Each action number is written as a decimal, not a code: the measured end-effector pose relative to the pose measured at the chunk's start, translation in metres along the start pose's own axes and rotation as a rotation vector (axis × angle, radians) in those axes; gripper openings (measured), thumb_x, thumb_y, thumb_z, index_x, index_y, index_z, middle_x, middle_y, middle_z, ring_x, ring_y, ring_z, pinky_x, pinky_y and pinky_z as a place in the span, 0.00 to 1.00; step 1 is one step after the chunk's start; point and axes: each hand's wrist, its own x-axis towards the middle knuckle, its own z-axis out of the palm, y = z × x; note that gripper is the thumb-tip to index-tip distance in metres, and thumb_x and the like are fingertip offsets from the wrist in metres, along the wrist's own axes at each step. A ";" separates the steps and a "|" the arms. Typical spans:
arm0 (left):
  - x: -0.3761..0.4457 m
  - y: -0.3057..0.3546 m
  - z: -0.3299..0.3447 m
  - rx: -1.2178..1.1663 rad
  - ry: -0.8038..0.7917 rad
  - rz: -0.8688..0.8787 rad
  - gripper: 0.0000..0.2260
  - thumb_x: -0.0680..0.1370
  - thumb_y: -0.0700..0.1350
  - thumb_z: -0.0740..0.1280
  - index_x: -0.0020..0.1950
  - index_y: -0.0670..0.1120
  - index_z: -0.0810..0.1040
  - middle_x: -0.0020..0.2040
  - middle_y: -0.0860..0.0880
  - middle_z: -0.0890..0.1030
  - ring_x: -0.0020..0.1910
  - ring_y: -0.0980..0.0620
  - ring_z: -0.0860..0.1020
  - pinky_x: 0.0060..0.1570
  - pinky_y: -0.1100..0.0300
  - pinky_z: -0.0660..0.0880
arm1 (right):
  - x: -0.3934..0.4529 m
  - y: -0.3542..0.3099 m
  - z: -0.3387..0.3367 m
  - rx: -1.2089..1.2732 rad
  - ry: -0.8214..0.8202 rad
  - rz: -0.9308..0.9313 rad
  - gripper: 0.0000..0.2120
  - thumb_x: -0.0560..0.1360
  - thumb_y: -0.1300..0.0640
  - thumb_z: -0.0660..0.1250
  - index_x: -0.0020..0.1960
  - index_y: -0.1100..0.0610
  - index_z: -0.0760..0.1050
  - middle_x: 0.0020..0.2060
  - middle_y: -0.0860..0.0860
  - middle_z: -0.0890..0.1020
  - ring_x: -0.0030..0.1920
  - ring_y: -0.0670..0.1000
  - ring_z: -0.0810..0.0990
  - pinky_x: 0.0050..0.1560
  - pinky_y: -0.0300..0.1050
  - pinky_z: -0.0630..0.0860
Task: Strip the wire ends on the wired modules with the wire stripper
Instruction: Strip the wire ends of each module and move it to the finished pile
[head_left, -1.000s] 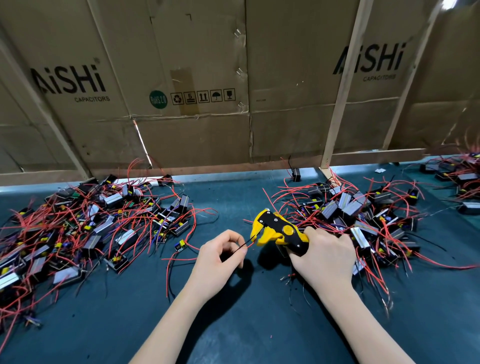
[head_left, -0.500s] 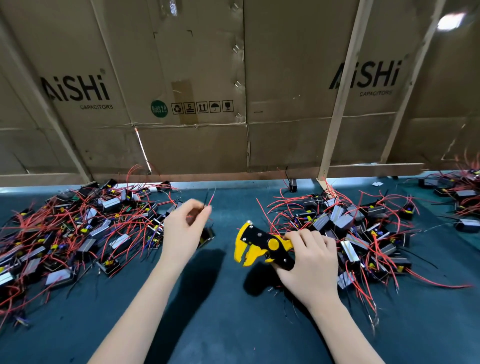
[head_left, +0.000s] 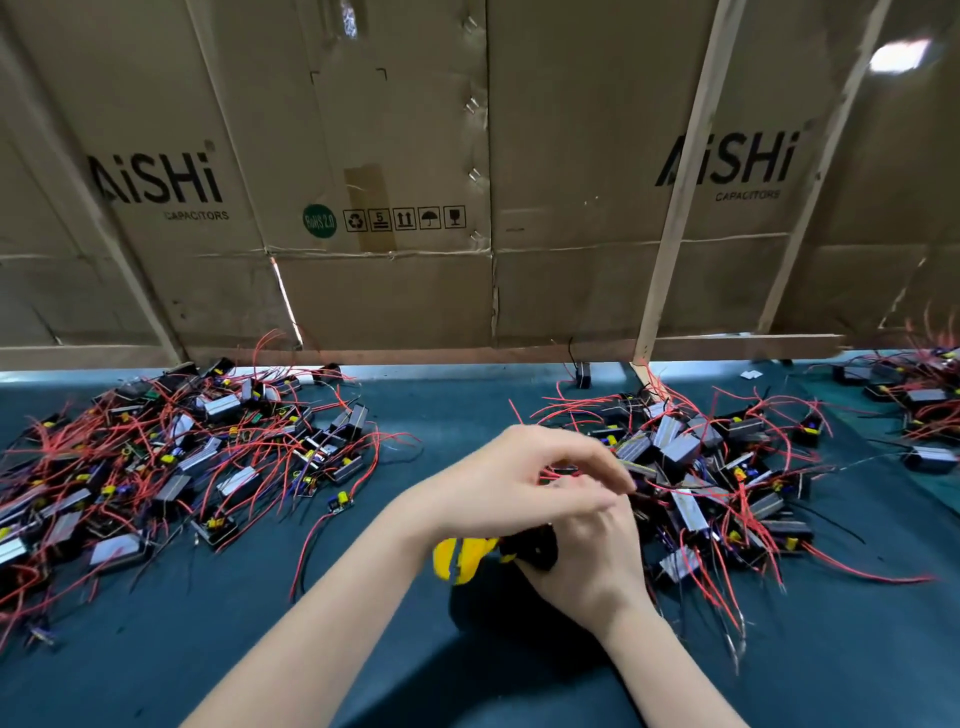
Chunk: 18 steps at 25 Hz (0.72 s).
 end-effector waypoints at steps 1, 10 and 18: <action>-0.016 -0.004 -0.008 -0.021 0.023 0.002 0.07 0.80 0.41 0.67 0.57 0.45 0.82 0.52 0.51 0.84 0.55 0.56 0.80 0.59 0.62 0.74 | 0.000 0.002 -0.001 0.023 0.014 0.002 0.24 0.55 0.43 0.76 0.45 0.56 0.80 0.42 0.52 0.82 0.43 0.58 0.81 0.47 0.50 0.71; -0.125 -0.097 -0.096 -0.322 0.629 -0.538 0.09 0.80 0.37 0.63 0.48 0.42 0.83 0.43 0.42 0.85 0.41 0.52 0.81 0.43 0.62 0.74 | -0.002 -0.021 0.001 0.160 0.058 -0.127 0.17 0.62 0.46 0.68 0.44 0.56 0.80 0.40 0.49 0.79 0.40 0.57 0.77 0.47 0.50 0.68; -0.141 -0.184 -0.159 0.487 0.939 -0.779 0.09 0.74 0.35 0.68 0.54 0.40 0.81 0.51 0.42 0.83 0.50 0.44 0.80 0.55 0.55 0.72 | -0.004 -0.016 0.004 0.082 0.028 -0.134 0.18 0.60 0.47 0.69 0.45 0.57 0.81 0.41 0.50 0.80 0.41 0.57 0.78 0.47 0.50 0.69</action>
